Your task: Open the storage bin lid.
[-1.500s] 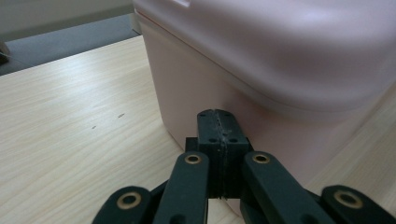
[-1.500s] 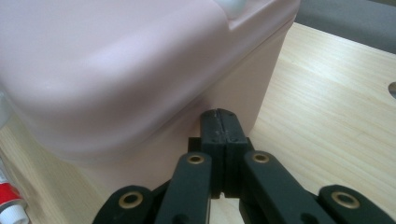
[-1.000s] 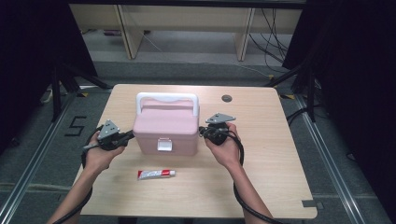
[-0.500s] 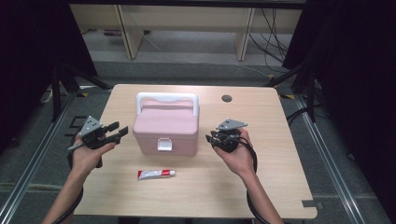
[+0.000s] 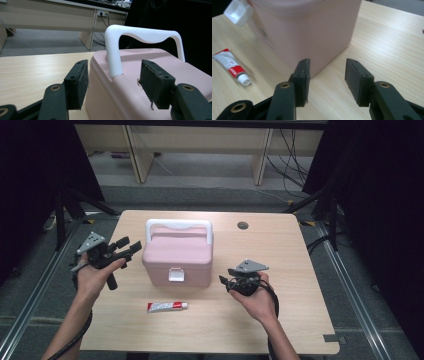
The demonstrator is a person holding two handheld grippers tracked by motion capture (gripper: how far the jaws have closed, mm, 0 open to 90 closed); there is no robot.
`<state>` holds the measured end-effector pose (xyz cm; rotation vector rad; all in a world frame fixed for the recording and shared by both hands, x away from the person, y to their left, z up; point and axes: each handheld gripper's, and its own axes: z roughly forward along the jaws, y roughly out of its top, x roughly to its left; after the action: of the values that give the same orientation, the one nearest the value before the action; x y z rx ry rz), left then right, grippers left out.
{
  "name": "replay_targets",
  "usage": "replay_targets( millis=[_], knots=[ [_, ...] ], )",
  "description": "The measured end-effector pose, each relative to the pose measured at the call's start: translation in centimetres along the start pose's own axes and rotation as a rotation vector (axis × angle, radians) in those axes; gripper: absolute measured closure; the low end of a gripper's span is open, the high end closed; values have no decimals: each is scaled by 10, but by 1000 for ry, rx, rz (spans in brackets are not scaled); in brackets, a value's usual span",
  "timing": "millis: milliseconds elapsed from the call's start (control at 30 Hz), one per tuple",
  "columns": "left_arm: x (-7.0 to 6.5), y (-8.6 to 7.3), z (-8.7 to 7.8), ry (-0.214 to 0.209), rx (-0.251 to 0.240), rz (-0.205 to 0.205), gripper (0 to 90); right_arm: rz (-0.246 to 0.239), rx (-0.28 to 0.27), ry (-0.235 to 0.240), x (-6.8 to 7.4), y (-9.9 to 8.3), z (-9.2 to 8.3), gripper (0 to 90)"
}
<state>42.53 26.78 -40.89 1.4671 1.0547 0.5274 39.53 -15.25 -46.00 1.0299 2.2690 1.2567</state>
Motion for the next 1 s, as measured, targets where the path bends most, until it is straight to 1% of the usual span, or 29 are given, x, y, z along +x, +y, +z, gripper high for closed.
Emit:
replay_targets(
  millis=[33, 67, 100, 133, 167, 200, 233, 267, 300, 333, 367, 400, 433, 467, 500, 533, 600, 633, 667, 700, 733, 767, 800, 833, 867, 900, 933, 967, 1000],
  knots=[
    [-1, 1, 2, -4, -4, -6, 406, -4, -11, 16, 2, -1, 1, 597],
    [-1, 3, 3, -10, -1, -12, 414, -3, -3, 10, 3, -2, -1, 619],
    [-2, 5, 6, -15, 3, -15, 426, -3, -3, 16, 3, -3, -1, 648],
    [-2, 7, 7, -19, 5, -13, 437, 3, -9, 17, 4, -3, -2, 679],
    [-3, 9, 8, -21, 8, -7, 441, 0, -7, 15, 4, -3, -3, 692],
    [-4, 12, 10, -24, 9, -2, 442, 8, -13, 18, 5, -3, -2, 708],
    [-5, 14, 11, -32, 9, -4, 446, 12, -15, 37, 5, -3, -3, 725],
    [-6, 17, 13, -34, 13, -6, 451, 1, -9, 21, 6, -3, -6, 746],
    [-7, 19, 14, -31, 20, -3, 457, 1, -11, 17, 7, -3, -6, 762],
    [-8, 20, 17, -26, 29, 2, 465, 13, -17, 25, 8, -4, -6, 778],
    [-8, 21, 18, -21, 36, 5, 473, 13, -14, 33, 10, -4, -6, 794],
    [-8, 22, 21, -12, 40, 2, 487, -5, -3, 22, 10, -4, -8, 806],
    [-9, 23, 23, -6, 51, 0, 503, -4, -5, 25, 11, -4, -8, 818],
    [-10, 24, 26, -5, 62, 0, 516, -7, -18, 15, 12, -4, -8, 824],
    [-10, 25, 29, -2, 73, 1, 524, 16, -13, 22, 14, -4, -10, 827],
    [-10, 26, 33, 7, 80, 1, 534, -1, -14, 19, 14, -4, -11, 827],
    [-11, 27, 39, 16, 100, -13, 550, 4, -12, 17, 17, -4, -11, 826],
    [-11, 28, 42, 20, 109, -4, 553, 6, -13, 17, 19, -4, -11, 826],
    [-11, 29, 45, 29, 115, -2, 556, -4, -16, 24, 20, -3, -11, 826],
    [-11, 30, 48, 41, 123, 6, 559, -4, -18, 28, 21, -3, -11, 827],
    [-10, 31, 51, 55, 135, 1, 566, -11, -21, 26, 21, -2, -11, 828],
    [-10, 31, 53, 60, 140, -1, 574, -14, -22, 32, 23, 0, -12, 831],
    [-10, 32, 55, 63, 151, -2, 582, -3, -20, 35, 24, 1, -12, 836],
    [-9, 32, 57, 66, 160, -2, 592, -21, -30, 33, 23, 3, -11, 841],
    [-10, 31, 59, 66, 161, -5, 608, 2, -42, 41, 25, 3, -10, 850],
    [-10, 32, 60, 68, 166, -2, 621, -17, -40, 43, 24, 5, -10, 856],
    [-10, 32, 61, 75, 168, -2, 634, -12, -29, 47, 25, 6, -10, 865],
    [-10, 33, 62, 88, 171, -2, 654, -2, -27, 46, 26, 7, -10, 874],
    [-10, 33, 62, 91, 171, -5, 689, -2, -31, 58, 26, 7, -9, 888]
  ],
)
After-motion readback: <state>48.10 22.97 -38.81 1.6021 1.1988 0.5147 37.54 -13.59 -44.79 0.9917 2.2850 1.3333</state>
